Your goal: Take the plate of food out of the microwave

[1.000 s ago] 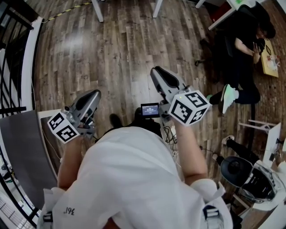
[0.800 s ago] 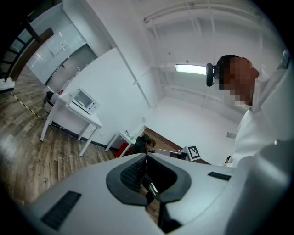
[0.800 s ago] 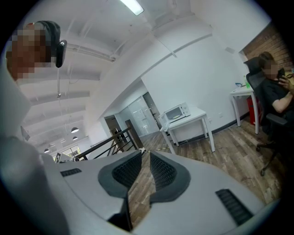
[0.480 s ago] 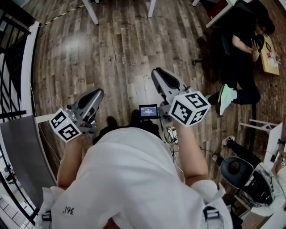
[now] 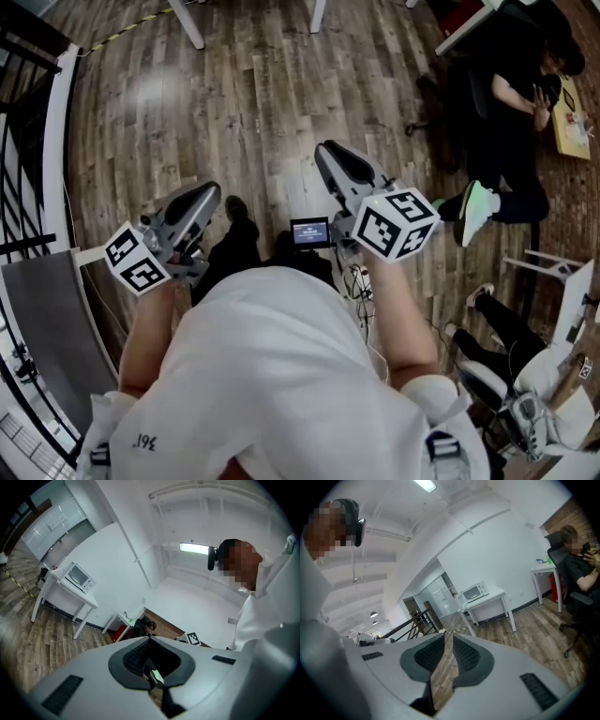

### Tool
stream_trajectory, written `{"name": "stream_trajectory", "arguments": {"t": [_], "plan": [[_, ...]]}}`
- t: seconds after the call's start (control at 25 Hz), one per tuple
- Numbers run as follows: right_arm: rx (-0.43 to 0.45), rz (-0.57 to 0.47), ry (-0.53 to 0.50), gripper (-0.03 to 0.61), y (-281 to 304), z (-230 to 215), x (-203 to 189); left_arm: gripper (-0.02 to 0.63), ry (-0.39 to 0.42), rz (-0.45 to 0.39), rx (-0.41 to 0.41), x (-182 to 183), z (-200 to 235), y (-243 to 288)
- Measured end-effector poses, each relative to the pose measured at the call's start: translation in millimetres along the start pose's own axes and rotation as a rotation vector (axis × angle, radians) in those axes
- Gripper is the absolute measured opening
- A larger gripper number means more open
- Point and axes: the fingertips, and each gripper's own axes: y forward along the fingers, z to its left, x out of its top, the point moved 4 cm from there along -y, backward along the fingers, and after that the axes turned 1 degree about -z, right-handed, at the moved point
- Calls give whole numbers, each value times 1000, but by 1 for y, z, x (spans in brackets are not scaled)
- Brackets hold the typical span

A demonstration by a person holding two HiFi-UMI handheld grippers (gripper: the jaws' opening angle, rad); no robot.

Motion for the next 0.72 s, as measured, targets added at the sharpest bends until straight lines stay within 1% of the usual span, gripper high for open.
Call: {"name": "stream_trajectory", "arguments": {"t": [0.2,0.36,0.48,0.6,0.72], "plan": [[-14,-14,-12,58,49,-7,27,7,17,16,-34,36,49,21],[-44,-14,-9,58,90,-7,40,6,5,41,-47,65,90,25],[-59,-20,-3,58,127,-8,55,6,3,63,-44,92,123,27],[-83,-37,-2,58,161,-12,75,8,4,88,-67,122,155,36],[-109,-48,14,58,189,-18,86,8,-3,104,-83,147,183,41]]}}
